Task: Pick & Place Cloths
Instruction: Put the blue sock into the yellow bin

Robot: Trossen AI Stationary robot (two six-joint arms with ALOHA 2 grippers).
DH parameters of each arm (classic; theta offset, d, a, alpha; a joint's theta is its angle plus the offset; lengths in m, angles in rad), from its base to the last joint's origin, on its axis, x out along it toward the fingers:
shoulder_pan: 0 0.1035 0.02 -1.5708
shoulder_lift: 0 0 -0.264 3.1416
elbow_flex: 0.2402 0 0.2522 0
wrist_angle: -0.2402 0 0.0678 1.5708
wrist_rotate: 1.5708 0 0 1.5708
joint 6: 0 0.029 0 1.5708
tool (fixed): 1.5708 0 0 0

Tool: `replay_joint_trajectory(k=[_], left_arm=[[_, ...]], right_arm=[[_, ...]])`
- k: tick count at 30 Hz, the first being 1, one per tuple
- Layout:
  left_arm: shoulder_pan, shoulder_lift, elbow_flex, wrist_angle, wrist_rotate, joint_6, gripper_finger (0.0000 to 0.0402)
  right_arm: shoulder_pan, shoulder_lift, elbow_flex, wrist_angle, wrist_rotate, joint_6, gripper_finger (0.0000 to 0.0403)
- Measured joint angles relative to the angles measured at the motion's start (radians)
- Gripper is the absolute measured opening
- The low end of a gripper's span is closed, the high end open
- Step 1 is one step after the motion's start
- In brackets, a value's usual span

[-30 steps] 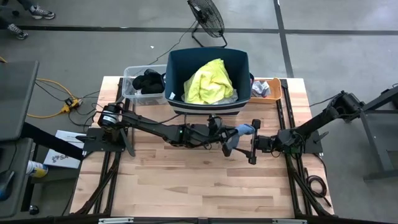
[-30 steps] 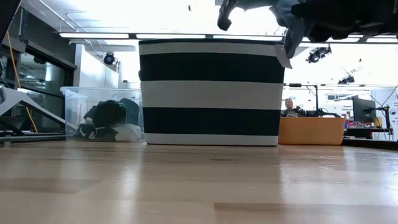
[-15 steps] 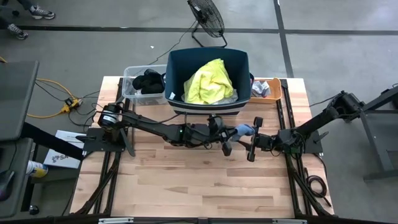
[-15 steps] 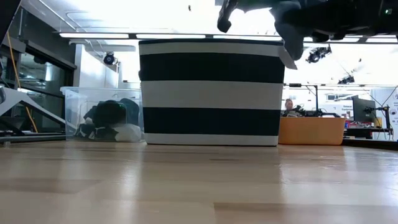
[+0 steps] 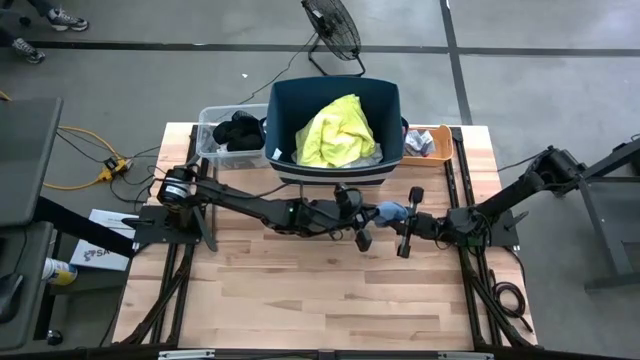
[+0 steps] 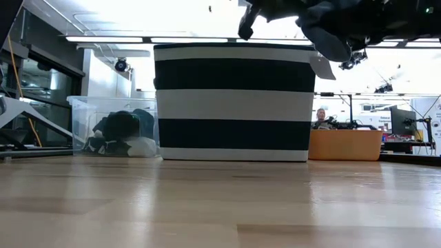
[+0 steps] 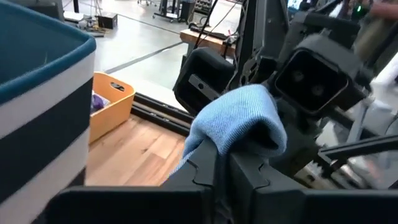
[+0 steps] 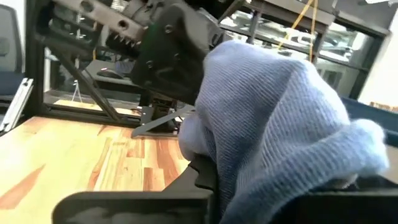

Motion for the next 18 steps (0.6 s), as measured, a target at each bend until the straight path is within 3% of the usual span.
replay_joint_trajectory(k=[4, 13, 18], left_arm=[[0.0, 0.0, 0.0, -0.03, 0.002, 0.078, 0.006], [-0.001, 0.0, 0.001, -0.068, 0.028, 0.186, 0.0214], [-0.001, -0.016, 0.0, -0.134, 0.029, 0.231, 0.0264]], right_arm=[[0.0, 0.0, 0.0, -0.002, 0.021, 0.037, 0.0006], [0.0, -0.014, 0.0, -0.036, 0.176, 0.117, 0.0005], [0.0, -0.03, 0.0, -0.038, 0.264, 0.126, 0.0005]])
